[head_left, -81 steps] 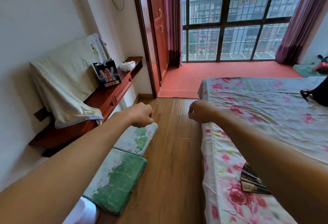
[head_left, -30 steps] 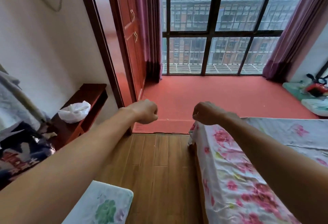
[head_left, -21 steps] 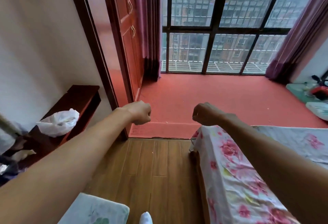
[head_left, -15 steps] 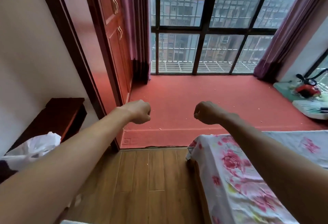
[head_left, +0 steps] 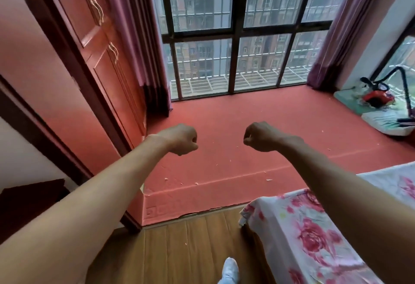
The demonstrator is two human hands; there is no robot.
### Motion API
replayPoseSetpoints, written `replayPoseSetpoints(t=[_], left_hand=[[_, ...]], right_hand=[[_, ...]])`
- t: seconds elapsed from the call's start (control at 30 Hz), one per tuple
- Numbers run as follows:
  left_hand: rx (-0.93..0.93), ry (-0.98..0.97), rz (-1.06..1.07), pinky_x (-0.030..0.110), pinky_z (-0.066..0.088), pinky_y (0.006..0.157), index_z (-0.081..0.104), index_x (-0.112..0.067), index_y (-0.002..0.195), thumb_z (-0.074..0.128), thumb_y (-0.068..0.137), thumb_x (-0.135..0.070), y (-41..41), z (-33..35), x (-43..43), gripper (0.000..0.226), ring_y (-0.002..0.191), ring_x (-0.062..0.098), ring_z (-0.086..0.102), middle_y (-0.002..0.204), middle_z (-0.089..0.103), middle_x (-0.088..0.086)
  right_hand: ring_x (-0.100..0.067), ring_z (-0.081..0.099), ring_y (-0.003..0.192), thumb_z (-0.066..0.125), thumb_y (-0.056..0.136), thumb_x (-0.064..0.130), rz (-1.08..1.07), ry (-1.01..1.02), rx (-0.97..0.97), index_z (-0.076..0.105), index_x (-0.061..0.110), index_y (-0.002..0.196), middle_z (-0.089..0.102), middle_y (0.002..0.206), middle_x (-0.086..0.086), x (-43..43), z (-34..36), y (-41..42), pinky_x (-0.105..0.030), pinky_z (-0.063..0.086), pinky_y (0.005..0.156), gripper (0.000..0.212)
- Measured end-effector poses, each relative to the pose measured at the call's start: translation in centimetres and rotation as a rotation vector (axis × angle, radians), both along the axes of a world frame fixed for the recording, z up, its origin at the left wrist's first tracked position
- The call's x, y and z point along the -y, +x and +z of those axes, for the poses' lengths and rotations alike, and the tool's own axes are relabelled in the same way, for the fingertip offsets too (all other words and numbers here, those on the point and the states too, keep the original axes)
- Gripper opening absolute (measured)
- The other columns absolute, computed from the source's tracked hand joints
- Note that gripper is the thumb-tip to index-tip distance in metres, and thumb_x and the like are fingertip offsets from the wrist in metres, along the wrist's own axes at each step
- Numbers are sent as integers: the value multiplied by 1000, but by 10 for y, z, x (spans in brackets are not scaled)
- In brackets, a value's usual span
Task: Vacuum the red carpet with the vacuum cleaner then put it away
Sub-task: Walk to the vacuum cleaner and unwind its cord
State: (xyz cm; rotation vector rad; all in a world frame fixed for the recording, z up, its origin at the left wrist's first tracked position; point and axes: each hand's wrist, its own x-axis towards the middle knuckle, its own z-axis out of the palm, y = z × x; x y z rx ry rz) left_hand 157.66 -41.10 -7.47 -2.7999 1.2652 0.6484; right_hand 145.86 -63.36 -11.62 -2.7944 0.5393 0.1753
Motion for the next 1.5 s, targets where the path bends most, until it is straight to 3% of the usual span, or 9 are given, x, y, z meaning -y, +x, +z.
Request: replayPoseSetpoints(t=[0.3, 0.5, 0.67, 0.8, 0.93, 1.07, 1.17, 1.3, 1.5], left_hand=[[-3, -80, 22, 39, 59, 82, 71, -10, 102, 55, 98, -26, 133, 10, 125, 23, 89, 27, 70, 95, 71, 8], [-84, -32, 10, 41, 61, 78, 71, -7, 98, 54, 97, -24, 228, -6, 187, 24, 82, 27, 74, 87, 76, 10], [-94, -3, -73, 36, 59, 76, 70, -7, 100, 53, 99, -25, 323, -25, 243, 24, 83, 24, 73, 91, 75, 9], [-77, 23, -180, 37, 59, 75, 70, -7, 97, 54, 99, -27, 406, -35, 298, 26, 82, 27, 73, 88, 76, 10], [-45, 45, -315, 36, 59, 74, 72, -7, 93, 56, 96, -25, 466, -29, 361, 25, 78, 28, 73, 82, 76, 10], [-4, 10, -440, 37, 58, 76, 72, -7, 94, 55, 95, -27, 491, -25, 424, 26, 81, 28, 70, 86, 73, 9], [-11, 19, -538, 37, 59, 76, 71, -7, 95, 55, 95, -27, 494, -26, 472, 26, 82, 29, 70, 88, 73, 11], [-24, 26, -615, 40, 60, 78, 71, -6, 93, 54, 96, -26, 500, -33, 538, 27, 82, 30, 70, 89, 72, 12], [27, 56, -673, 34, 60, 72, 72, -3, 91, 54, 94, -22, 509, -35, 654, 26, 70, 26, 70, 83, 76, 12]], right_hand=[[-38, 67, 92, 55, 84, 17, -3, 44, 25, 69, -5, 93, 73, 97, -21, 122, 0, 145, -47, 58, 78, 27], [-39, 66, 92, 55, 84, 15, -12, 50, -23, 69, -6, 92, 71, 94, -24, 180, -8, 228, -44, 56, 76, 26], [-37, 66, 88, 55, 83, 17, -86, 10, -61, 69, -3, 88, 71, 92, -23, 234, -26, 300, -42, 56, 75, 25], [-35, 59, 75, 55, 85, 15, -202, -8, -98, 54, 0, 67, 59, 74, -19, 273, -31, 355, -36, 48, 66, 23], [-37, 66, 79, 55, 83, 15, -337, 40, -83, 67, -5, 82, 68, 83, -23, 311, -21, 390, -36, 53, 66, 24], [-39, 66, 89, 55, 87, 15, -431, 61, -102, 71, -4, 92, 70, 94, -25, 345, -10, 404, -39, 53, 71, 26], [-34, 63, 83, 53, 89, 16, -498, 68, -116, 74, 5, 84, 70, 85, -18, 378, -8, 404, -35, 51, 67, 24], [-31, 66, 104, 56, 93, 19, -596, 100, -79, 74, 5, 106, 72, 111, -14, 430, -9, 403, -36, 53, 87, 27], [-32, 67, 96, 54, 87, 22, -647, 94, -53, 72, 3, 98, 73, 101, -16, 540, -22, 398, -45, 55, 85, 28]])
